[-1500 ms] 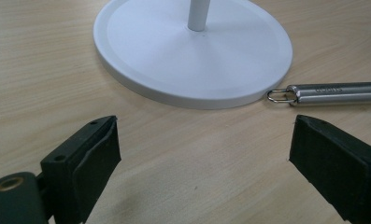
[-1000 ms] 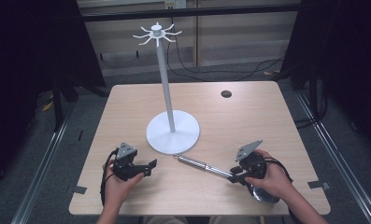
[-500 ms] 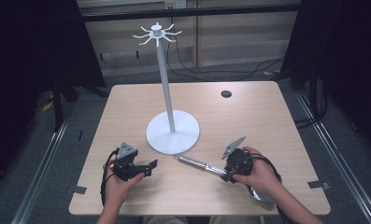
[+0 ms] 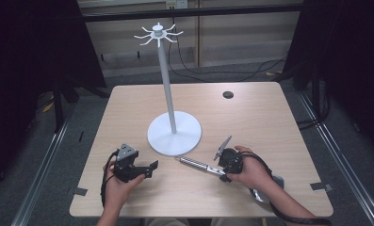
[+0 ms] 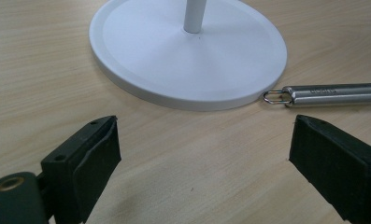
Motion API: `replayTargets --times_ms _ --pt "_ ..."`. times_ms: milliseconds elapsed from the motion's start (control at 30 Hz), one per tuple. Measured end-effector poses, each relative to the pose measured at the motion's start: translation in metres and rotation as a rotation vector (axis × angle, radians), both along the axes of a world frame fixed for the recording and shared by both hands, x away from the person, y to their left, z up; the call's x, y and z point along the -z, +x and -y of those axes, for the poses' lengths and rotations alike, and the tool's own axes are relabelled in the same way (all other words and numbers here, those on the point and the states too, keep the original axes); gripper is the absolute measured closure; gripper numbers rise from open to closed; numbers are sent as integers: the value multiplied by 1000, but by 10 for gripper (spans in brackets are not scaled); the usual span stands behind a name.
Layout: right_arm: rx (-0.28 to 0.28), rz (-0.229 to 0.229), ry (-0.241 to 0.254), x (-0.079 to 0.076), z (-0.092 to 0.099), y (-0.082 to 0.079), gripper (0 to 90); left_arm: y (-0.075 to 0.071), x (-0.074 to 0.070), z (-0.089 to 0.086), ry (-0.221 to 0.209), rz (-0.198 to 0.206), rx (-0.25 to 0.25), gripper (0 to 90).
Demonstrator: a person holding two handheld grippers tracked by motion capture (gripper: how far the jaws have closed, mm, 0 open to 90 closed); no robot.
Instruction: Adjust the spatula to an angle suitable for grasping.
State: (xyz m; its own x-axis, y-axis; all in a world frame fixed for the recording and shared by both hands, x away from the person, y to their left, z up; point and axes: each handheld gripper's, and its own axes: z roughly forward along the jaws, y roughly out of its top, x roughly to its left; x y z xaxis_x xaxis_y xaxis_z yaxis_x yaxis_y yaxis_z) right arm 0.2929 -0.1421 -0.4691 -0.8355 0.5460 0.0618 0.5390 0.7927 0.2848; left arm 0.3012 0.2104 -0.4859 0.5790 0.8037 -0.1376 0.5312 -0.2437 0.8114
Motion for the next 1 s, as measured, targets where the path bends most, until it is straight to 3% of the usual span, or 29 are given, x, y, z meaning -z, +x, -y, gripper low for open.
replayTargets --times_ms 167,433,800,1000 --pt "-44 9 -59 -2 -6 2 747 0 -1 1 2 5 3 89" --pt "-54 -3 -84 -2 -10 5 758 0 0 1 7 1 -1 89" --pt "-73 7 -22 -4 -3 2 760 -1 -2 4 1 18 12 90" --pt "-34 24 77 -16 9 -2 760 -1 -4 5 -4 26 16 90"
